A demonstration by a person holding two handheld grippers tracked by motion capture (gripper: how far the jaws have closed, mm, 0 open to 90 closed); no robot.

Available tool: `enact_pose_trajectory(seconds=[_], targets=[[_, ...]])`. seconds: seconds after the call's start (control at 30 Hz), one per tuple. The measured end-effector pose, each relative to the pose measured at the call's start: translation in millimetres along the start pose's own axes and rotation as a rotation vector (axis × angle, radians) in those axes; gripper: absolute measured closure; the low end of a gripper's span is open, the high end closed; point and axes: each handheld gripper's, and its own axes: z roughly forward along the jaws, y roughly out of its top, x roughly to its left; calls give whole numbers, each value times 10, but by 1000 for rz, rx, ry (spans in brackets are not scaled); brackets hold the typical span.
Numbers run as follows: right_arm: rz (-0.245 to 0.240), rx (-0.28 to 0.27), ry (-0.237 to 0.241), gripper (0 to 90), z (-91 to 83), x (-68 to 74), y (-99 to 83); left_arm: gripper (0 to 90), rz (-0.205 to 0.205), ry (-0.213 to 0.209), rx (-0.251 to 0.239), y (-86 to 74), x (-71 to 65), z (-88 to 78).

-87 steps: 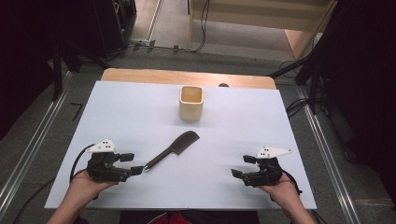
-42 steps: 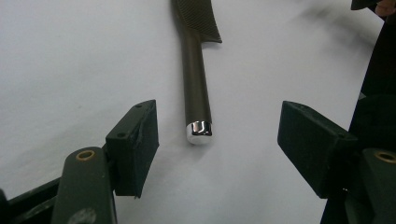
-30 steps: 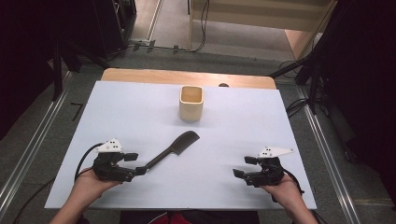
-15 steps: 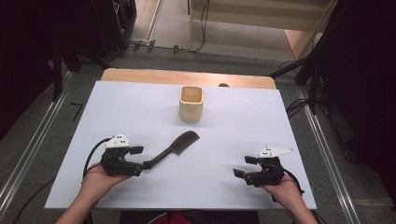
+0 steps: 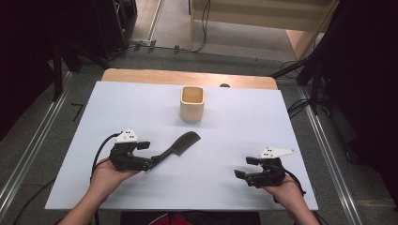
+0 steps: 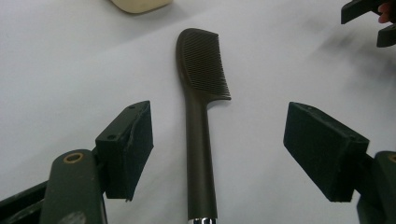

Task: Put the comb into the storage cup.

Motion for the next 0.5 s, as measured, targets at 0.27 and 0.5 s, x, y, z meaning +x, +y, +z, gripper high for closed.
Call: enact_pose_trajectory(seconds=[0.27,0.5], targets=[[-3,0,1,217,-1,2,1,262,1,15,6,30,-10,90],[-5,-1,1,217,-5,2,2,274,-11,34,8,-28,-9,116]])
